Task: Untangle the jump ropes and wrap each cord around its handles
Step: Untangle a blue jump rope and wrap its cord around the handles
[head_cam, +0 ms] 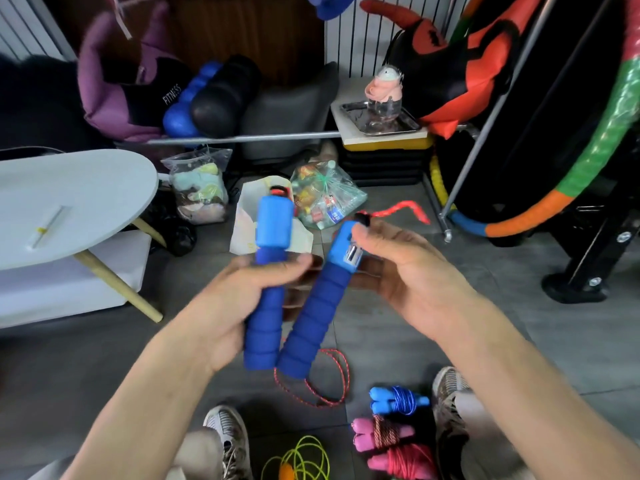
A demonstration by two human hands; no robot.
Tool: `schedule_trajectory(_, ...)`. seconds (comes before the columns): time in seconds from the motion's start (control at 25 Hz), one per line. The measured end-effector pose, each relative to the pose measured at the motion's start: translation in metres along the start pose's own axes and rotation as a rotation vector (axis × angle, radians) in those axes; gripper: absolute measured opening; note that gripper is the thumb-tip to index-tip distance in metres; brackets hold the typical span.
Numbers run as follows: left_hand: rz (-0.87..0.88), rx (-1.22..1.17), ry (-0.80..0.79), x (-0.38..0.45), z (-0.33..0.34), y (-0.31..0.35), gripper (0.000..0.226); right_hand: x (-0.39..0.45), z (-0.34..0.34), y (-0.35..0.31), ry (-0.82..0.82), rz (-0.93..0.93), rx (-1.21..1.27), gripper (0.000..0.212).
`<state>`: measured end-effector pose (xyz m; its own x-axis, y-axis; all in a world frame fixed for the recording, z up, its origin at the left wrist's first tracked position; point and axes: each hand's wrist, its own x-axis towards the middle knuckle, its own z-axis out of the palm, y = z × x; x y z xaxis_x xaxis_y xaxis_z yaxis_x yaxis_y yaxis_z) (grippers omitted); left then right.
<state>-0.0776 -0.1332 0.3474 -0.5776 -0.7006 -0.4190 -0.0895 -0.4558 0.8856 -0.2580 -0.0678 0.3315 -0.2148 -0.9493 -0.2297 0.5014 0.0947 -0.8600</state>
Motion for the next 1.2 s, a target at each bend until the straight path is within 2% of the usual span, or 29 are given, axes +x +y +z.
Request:
schedule_trajectory(0.04, -0.003, 0.038, -0.063, -0.003, 0.006, -0.004, 0.046, 0.001, -0.001, 0.000, 0.001, -0.017, 0.009, 0.029)
schedule_trajectory(0.16, 0.000, 0.061, -0.138, -0.005, 0.022, -0.010, 0.035, -0.001, 0.001, 0.001, 0.002, -0.067, -0.094, 0.012)
schedule_trajectory(0.28, -0.005, 0.066, -0.147, -0.004, 0.025, -0.010, 0.020, -0.003, -0.001, 0.005, 0.029, -0.123, -0.155, 0.027)
schedule_trajectory(0.36, -0.027, 0.082, -0.199, -0.005, 0.025, -0.010, 0.014, -0.008, 0.002, 0.009, -0.030, -0.070, -0.116, 0.030)
schedule_trajectory(0.48, -0.059, 0.127, -0.253, -0.006, 0.030, -0.013, 0.023, -0.017, 0.009, 0.012, -0.081, 0.034, -0.080, 0.040)
schedule_trajectory(0.64, -0.071, 0.098, -0.339, -0.005, 0.035, -0.018, 0.043, -0.018, 0.001, 0.000, -0.073, -0.032, -0.075, 0.026)
schedule_trajectory(0.8, -0.127, 0.062, -0.418, -0.008, 0.040, -0.023, 0.032, -0.018, -0.004, -0.011, -0.096, -0.054, 0.046, 0.025)
schedule_trajectory(0.96, -0.059, 0.091, -0.446, -0.006, 0.040, -0.023, 0.038, -0.020, -0.006, -0.014, -0.088, -0.033, -0.108, 0.019)
schedule_trajectory(1.2, -0.046, 0.102, -0.413, -0.005, 0.041, -0.025, 0.037, -0.017, -0.009, -0.016, -0.101, -0.079, -0.123, 0.029)
